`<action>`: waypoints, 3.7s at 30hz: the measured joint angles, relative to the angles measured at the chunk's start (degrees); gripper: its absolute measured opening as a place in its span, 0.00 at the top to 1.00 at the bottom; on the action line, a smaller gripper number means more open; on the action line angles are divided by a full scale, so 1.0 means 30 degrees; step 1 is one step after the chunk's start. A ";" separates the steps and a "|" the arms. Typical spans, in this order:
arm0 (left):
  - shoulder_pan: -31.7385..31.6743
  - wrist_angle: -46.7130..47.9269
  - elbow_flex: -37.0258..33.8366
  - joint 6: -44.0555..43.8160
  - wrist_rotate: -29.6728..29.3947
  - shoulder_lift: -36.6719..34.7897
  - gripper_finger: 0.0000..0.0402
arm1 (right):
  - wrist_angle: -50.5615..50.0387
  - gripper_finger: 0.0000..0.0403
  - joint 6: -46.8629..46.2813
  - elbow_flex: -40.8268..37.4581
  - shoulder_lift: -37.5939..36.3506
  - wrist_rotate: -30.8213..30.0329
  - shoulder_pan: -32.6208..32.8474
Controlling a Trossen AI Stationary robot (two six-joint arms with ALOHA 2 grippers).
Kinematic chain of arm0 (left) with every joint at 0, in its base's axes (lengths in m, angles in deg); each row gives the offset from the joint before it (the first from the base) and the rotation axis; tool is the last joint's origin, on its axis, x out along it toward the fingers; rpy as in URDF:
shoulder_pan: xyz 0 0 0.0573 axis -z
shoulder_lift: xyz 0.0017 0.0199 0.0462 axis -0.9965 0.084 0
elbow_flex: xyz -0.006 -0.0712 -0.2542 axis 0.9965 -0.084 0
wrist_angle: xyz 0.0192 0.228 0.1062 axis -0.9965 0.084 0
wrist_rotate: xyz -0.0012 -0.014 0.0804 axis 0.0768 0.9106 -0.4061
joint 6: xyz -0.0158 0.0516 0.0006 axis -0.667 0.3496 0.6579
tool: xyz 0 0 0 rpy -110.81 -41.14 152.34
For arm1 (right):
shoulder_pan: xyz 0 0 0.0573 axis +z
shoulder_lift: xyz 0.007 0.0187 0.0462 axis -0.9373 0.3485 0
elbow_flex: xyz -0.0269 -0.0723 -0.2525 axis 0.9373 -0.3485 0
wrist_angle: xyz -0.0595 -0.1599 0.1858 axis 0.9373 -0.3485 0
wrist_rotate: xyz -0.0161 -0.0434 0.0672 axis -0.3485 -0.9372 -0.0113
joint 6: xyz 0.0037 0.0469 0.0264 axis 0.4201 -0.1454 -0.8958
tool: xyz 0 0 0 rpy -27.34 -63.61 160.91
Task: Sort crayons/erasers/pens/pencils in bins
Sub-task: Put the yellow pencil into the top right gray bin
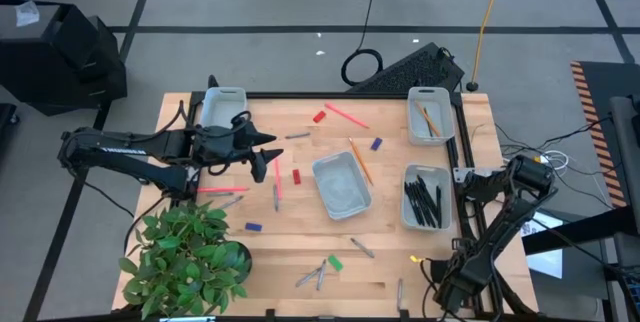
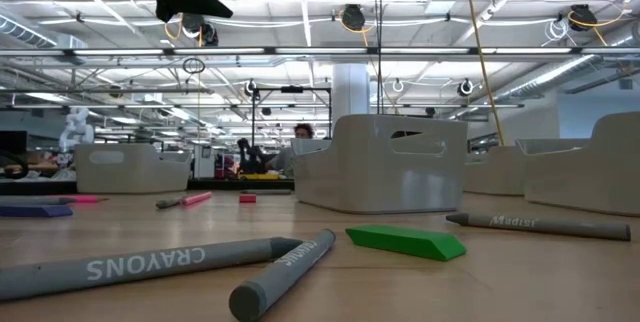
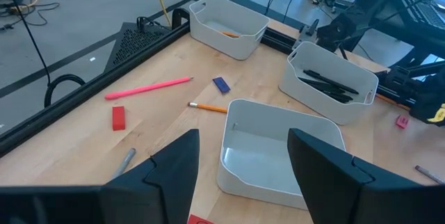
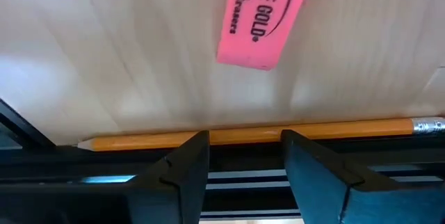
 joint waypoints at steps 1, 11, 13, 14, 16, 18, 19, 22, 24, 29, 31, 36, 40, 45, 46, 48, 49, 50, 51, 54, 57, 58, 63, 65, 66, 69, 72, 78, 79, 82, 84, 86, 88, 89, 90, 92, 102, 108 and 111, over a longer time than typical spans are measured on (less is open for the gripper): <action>0.0002 -0.0001 -0.0003 -0.0007 0.0000 0.0000 0.44 | -0.0077 0.57 0.0052 0.0197 0.0007 -0.0205 -0.0029; -0.0003 0.0000 0.0005 -0.0007 0.0000 0.0000 0.44 | -0.2632 0.57 0.1213 0.2729 0.0120 -0.2579 -0.0159; 0.0000 0.0000 0.0005 -0.0002 0.0000 0.0000 0.44 | -0.2513 0.57 0.0866 0.2590 0.0072 -0.2522 0.0050; 0.0003 -0.0003 0.0005 -0.0007 0.0000 0.0000 0.44 | -0.2537 0.57 0.0338 0.2519 0.0086 -0.2523 0.0103; 0.0003 0.0000 0.0005 -0.0006 0.0000 0.0000 0.44 | -0.2550 0.57 -0.0965 0.2517 0.0052 -0.2591 0.0093; 0.0003 0.0000 0.0005 -0.0006 0.0000 0.0000 0.44 | -0.2406 0.57 -0.2903 0.2551 -0.0259 -0.2705 0.0064; -0.0003 0.0000 0.0005 -0.0007 0.0000 0.0000 0.44 | -0.2364 0.57 -0.4085 0.2554 -0.0465 -0.2852 0.0052; 0.0000 0.0000 0.0005 -0.0005 0.0000 0.0000 0.44 | -0.2100 0.57 -0.7781 0.2479 -0.1130 -0.3212 0.0059; 0.0003 0.0000 0.0005 -0.0005 0.0000 0.0000 0.44 | -0.1195 0.57 -0.9911 0.2057 -0.1582 -0.3199 0.0089; 0.0003 0.0000 0.0005 -0.0007 0.0000 0.0000 0.44 | 0.0994 0.57 -1.3704 -0.0343 -0.2478 -0.3521 0.0176; 0.0000 0.0000 0.0005 -0.0007 0.0000 0.0000 0.44 | 0.1713 0.58 -1.4421 -0.1208 -0.2685 -0.3545 0.0136; 0.0003 0.0000 0.0005 -0.0007 0.0000 0.0000 0.44 | 0.2155 0.63 -1.4543 -0.1701 -0.2733 -0.3229 -0.0099; -0.0002 0.0000 0.0005 -0.0007 0.0000 0.0000 0.44 | 0.2072 0.67 -1.4496 -0.1723 -0.2711 -0.3144 -0.0297; 0.0000 0.0000 0.0005 -0.0006 0.0000 0.0000 0.44 | 0.1333 0.69 -1.4505 -0.1688 -0.3298 -0.3114 -0.0811; 0.0001 0.0000 0.0005 -0.0007 0.0000 0.0000 0.44 | 0.0567 0.69 -1.4625 -0.1595 -0.3565 -0.2986 -0.0876; 0.0002 0.0000 0.0005 -0.0007 0.0000 0.0000 0.44 | -0.0753 0.69 -1.4578 -0.1385 -0.4212 -0.2931 -0.0943; 0.0003 0.0000 0.0005 -0.0007 0.0000 0.0000 0.44 | -0.1347 0.69 -1.4582 -0.1360 -0.4468 -0.2877 -0.0985; 0.0002 0.0000 0.0005 -0.0007 0.0000 0.0000 0.44 | -0.1942 0.69 -1.4588 -0.1434 -0.4645 -0.2837 -0.1012; -0.0005 0.0000 0.0005 -0.0007 0.0000 0.0000 0.44 | -0.2231 0.68 -1.4582 -0.1614 -0.4811 -0.3016 -0.1001; 0.0003 0.0000 0.0005 -0.0007 0.0000 0.0000 0.44 | -0.1768 0.68 -1.4437 -0.2132 -0.5072 -0.3504 -0.1071; 0.0000 0.0005 0.0005 -0.0007 0.0000 0.0000 0.44 | 0.0025 0.68 -1.4181 -0.3296 -0.5052 -0.3668 -0.1094; 0.0003 0.0000 0.0005 -0.0007 0.0000 0.0000 0.44 | 0.0563 0.68 -1.4338 -0.3705 -0.5088 -0.3908 -0.1092; -0.0005 0.0002 0.0005 -0.0007 0.0000 0.0005 0.44 | 0.1969 0.68 -1.4553 -0.4601 -0.5066 -0.4299 -0.1120; 0.0003 0.0007 0.0005 -0.0007 0.0007 0.0000 0.44 | 0.1910 0.68 -1.4285 -0.4659 -0.5208 -0.4522 -0.1231; -0.0001 -0.0007 0.0005 -0.0007 0.0003 0.0000 0.44 | 0.1861 0.68 -1.4262 -0.4643 -0.5198 -0.4539 -0.1311; -0.0001 -0.0007 0.0005 -0.0007 0.0000 0.0000 0.44 | 0.1718 0.68 -1.3905 -0.4563 -0.5201 -0.4601 -0.1471; -0.0005 0.0000 0.0005 -0.0007 0.0000 0.0007 0.44 | 0.1634 0.68 -1.3867 -0.4441 -0.5181 -0.4614 -0.1478; 0.0003 0.0000 0.0005 -0.0007 0.0000 0.0007 0.44 | 0.0487 0.68 -1.3724 -0.3934 -0.5251 -0.5358 -0.1478; -0.0002 0.0000 0.0005 -0.0003 0.0000 0.0004 0.44 | 0.0150 0.68 -1.3705 -0.3828 -0.5344 -0.5540 -0.1485; -0.0005 0.0000 0.0005 -0.0003 0.0000 0.0007 0.44 | -0.0496 0.68 -1.3679 -0.3595 -0.5820 -0.5759 -0.1464; -0.0002 0.0000 0.0005 -0.0005 0.0003 0.0007 0.44 | -0.0804 0.68 -1.3773 -0.3588 -0.6225 -0.5941 -0.1456; -0.0004 0.0000 0.0005 -0.0007 0.0007 0.0007 0.44 | -0.0890 0.68 -1.4008 -0.3588 -0.6525 -0.6230 -0.1463; -0.0005 0.0000 0.0005 -0.0004 0.0000 0.0004 0.44 | -0.0968 0.68 -1.4244 -0.3581 -0.6637 -0.6276 -0.1477; -0.0003 0.0000 0.0005 -0.0001 0.0007 0.0001 0.44 | -0.0971 0.68 -1.4246 -0.3581 -0.6602 -0.6283 -0.1456; 0.0000 0.0000 0.0005 -0.0007 0.0007 0.0007 0.44 | -0.0912 0.68 -1.4227 -0.3620 -0.6527 -0.6282 -0.1422; -0.0005 0.0000 0.0005 -0.0007 0.0004 0.0000 0.44 | -0.0763 0.68 -1.3938 -0.3753 -0.6293 -0.6268 -0.1409; 0.0000 -0.0002 0.0005 -0.0007 0.0005 0.0007 0.44 | 0.0484 0.68 -1.2161 -0.4081 -0.5087 -0.6991 -0.1413; -0.0002 -0.0005 0.0005 -0.0007 0.0003 0.0005 0.44 | 0.1395 0.68 -1.1158 -0.3729 -0.4985 -0.8262 -0.1358; -0.0003 -0.0004 0.0005 -0.0007 0.0001 0.0004 0.44 | 0.1673 0.68 -1.0478 -0.3001 -0.4992 -0.9266 -0.1398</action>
